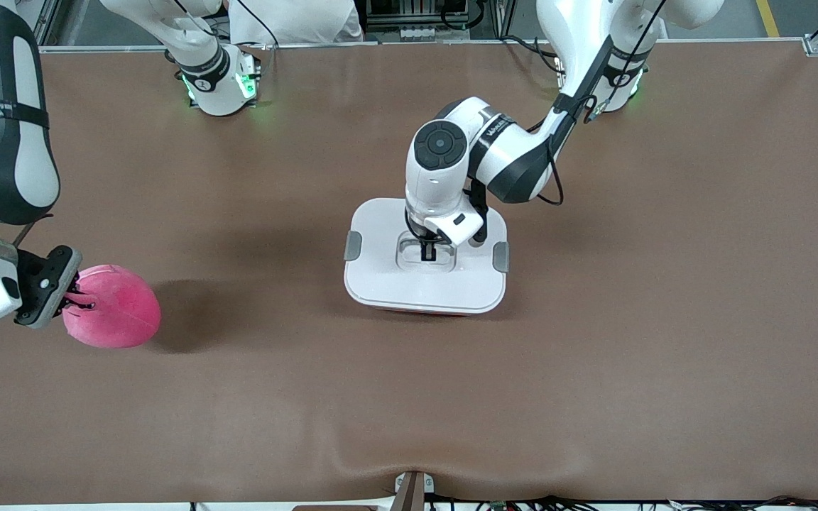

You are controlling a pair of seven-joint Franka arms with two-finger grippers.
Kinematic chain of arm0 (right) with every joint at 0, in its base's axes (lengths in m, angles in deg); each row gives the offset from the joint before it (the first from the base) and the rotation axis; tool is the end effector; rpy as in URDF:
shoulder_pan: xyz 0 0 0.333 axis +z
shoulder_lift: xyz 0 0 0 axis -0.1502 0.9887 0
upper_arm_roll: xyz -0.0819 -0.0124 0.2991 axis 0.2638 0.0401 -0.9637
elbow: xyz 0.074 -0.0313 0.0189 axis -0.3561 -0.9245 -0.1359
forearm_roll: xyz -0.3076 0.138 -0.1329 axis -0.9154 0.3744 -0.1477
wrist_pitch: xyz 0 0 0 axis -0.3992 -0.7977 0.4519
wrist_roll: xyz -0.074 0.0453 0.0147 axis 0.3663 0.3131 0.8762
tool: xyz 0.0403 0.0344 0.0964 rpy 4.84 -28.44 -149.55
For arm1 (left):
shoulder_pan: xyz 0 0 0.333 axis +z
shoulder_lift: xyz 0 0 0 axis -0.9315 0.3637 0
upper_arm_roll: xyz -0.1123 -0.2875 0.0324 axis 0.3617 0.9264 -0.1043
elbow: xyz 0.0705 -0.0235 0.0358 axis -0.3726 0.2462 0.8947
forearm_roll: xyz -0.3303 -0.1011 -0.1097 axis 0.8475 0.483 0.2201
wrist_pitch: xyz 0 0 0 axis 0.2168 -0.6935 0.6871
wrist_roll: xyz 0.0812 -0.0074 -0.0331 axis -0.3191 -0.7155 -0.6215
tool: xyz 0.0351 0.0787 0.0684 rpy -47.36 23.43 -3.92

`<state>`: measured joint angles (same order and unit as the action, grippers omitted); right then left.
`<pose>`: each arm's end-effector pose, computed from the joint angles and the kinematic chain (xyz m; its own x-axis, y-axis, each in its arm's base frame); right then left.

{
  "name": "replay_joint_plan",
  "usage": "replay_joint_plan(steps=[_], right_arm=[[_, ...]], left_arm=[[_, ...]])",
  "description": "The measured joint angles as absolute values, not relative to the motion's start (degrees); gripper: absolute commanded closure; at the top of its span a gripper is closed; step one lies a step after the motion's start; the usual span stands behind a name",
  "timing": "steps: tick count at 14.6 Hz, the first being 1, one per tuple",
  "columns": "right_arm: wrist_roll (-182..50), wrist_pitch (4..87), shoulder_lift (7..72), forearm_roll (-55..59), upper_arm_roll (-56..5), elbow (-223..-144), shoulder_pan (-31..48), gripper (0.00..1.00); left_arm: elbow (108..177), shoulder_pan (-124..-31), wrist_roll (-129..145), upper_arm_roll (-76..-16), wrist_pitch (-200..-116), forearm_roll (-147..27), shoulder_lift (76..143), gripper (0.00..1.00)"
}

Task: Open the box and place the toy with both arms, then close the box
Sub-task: 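Grasp the plush with the right gripper while the left gripper grips the handle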

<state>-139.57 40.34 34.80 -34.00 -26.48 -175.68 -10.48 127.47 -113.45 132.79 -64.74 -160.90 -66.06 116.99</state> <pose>0.6260 -0.0589 0.4471 0.2989 0.9543 -0.0052 0.9543 -0.2989 0.0050 0.4866 -0.4775 0.3528 0.0350 0.9980 -0.0527 0.9994 -0.0346 0.0073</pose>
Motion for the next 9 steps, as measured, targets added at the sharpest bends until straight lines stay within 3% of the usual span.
replay_joint_plan(steps=[6, 9], right_arm=[[-130.5, 40.2, 33.5, -34.0, -27.4, -175.6, -8.8, 1.0], [-125.1, 39.4, 33.1, -33.9, -27.5, -174.8, -6.9, 1.0]], left_arm=[[127.4, -113.5, 132.8, -64.7, -160.9, -66.1, 117.0, 0.95], [127.3, -113.5, 132.8, -64.7, -161.1, -66.7, 117.0, 1.0]])
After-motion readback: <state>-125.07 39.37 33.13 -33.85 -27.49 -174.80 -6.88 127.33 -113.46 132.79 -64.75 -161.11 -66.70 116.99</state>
